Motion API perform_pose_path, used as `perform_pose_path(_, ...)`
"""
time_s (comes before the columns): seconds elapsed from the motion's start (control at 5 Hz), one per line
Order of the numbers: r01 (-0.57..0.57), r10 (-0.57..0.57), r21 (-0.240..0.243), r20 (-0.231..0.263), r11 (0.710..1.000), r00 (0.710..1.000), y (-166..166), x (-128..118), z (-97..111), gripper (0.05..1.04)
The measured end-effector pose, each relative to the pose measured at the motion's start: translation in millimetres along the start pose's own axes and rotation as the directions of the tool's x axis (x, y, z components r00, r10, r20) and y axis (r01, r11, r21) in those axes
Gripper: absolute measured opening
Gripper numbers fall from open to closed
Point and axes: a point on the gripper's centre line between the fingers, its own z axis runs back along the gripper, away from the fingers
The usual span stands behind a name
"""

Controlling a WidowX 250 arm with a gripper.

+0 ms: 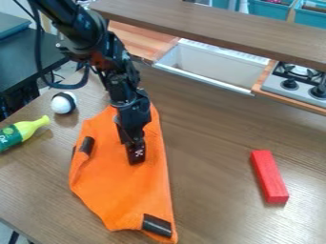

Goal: Moved the cloth from the right to left

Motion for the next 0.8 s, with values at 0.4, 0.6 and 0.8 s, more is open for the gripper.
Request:
perform_pose_path(0.4,-0.009,0.009,0.008,0.018,1.0,1.0,-13.1,45.6,-7.9,1.001)
perform_pose_path(0.6,-0.008,0.008,0.004,0.031,1.0,0.999,-23.1,67.7,-10.1,1.001)
perform_pose_path(0.8,-0.011,0.011,-0.001,0.043,1.0,0.999,-32.6,88.5,-14.0,1.001)
